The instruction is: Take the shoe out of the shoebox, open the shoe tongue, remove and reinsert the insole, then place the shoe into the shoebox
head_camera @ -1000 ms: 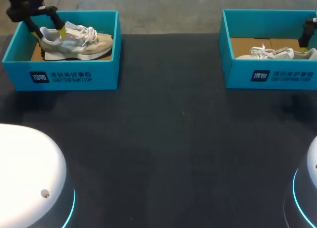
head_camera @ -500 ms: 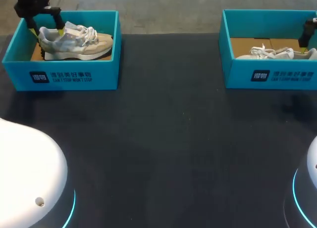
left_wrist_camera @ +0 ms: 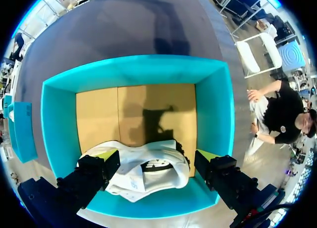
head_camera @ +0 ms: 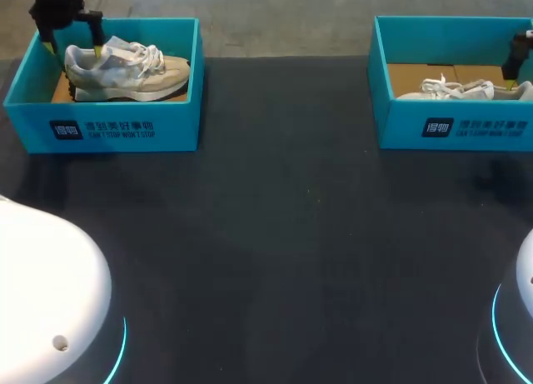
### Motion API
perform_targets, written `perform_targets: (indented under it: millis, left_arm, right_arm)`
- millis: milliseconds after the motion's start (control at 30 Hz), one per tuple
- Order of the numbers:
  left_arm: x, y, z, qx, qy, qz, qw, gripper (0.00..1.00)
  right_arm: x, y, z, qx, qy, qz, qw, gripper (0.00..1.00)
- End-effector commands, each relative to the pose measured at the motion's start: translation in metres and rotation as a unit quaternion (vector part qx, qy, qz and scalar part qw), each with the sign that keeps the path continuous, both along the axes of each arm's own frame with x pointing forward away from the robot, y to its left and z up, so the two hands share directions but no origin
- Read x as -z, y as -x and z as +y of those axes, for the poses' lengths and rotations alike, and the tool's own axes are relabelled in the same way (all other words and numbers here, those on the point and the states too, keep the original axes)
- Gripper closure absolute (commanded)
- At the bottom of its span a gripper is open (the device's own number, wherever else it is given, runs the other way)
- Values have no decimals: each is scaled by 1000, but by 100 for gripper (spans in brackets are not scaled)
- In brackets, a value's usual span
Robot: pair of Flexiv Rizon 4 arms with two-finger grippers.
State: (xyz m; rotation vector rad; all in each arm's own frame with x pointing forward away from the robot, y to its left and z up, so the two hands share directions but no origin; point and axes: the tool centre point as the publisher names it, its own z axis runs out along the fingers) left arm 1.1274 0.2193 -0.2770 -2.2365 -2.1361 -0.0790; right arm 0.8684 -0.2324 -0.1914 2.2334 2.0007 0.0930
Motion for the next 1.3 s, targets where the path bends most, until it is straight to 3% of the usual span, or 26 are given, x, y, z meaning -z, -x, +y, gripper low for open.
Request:
perform_targets:
  millis: [33, 400, 733, 867, 1267, 1300]
  left_arm:
    - [0, 3, 1, 1, 0, -3, 1000, 0]
    - [-1, 1, 2, -6, -3, -5, 1000, 0]
    - [-5, -22, 37, -26, -10, -27, 999, 0]
    - [6, -34, 49, -35, -13, -14, 999, 0]
    - [29, -57, 52, -64, -15, -11, 998, 0]
    - [30, -59, 52, -66, -11, -10, 998, 6]
  right_arm:
    - [0, 1, 0, 0, 0, -1, 1000, 0]
    - [0, 1, 0, 0, 0, -1, 1000, 0]
    - [0, 1, 0, 0, 0, -1, 1000, 0]
    - [0, 1, 0, 0, 0, -1, 1000, 0]
    - [0, 1, 0, 0, 0, -1, 1000, 0]
    - [0, 1, 0, 0, 0, -1, 1000, 0]
